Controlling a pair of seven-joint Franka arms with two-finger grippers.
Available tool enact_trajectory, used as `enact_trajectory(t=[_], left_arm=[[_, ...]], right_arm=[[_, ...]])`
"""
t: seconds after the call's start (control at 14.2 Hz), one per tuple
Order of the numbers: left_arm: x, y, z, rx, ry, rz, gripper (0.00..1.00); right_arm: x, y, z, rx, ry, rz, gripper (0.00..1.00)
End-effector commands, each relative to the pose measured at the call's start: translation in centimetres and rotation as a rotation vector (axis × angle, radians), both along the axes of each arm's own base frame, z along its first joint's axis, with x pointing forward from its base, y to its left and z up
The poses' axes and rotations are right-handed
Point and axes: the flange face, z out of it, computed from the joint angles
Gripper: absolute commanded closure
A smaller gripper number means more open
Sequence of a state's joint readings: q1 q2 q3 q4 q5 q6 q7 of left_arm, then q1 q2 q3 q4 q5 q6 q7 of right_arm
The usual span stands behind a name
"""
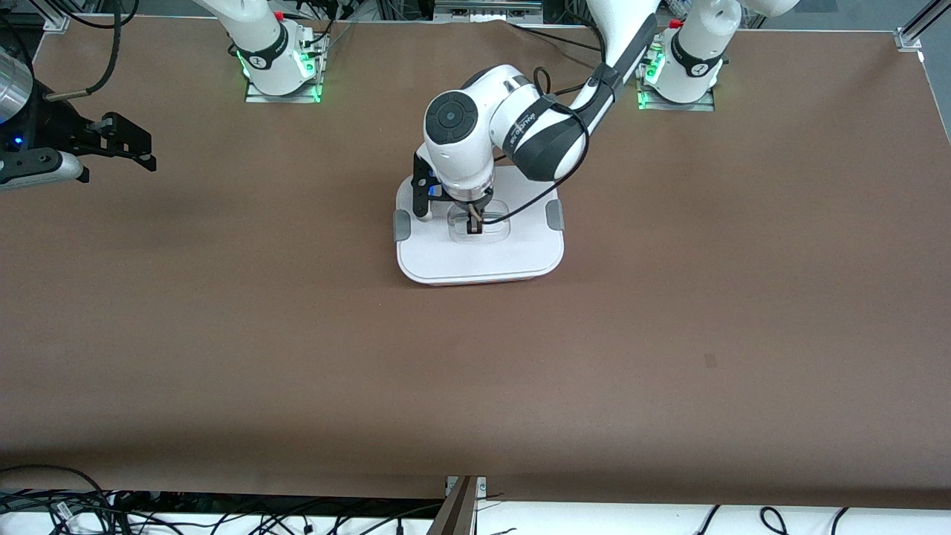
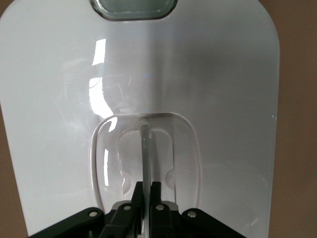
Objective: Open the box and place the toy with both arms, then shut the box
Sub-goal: 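Lower the lid onto the box rim with the left gripper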
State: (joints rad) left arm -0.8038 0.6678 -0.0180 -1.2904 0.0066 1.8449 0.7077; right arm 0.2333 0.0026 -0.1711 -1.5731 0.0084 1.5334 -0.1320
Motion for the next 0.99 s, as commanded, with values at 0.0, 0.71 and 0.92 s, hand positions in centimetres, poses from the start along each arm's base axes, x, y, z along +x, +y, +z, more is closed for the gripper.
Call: enact_trajectory(t=[0.0,0.71,0.92], left_arm=[[-1.6,1.0,-2.7,0.096,0.032,-0.037,1.0],[-2.1,0.8,-2.0,0.114,0.012,-0.042,0.59],[-0.9,0.4,0.8,0.067,-0.013,-0.031,0.0]], right_arm=[[0.0,-0.2,0.6,-0.003,0.005,0.001,0.0],[0.0,-0.1,0.6,-0.005,0.006,0.002,0.0],[0.0,-0.1,0.5,-0.005,0.008,0.002,0.0]])
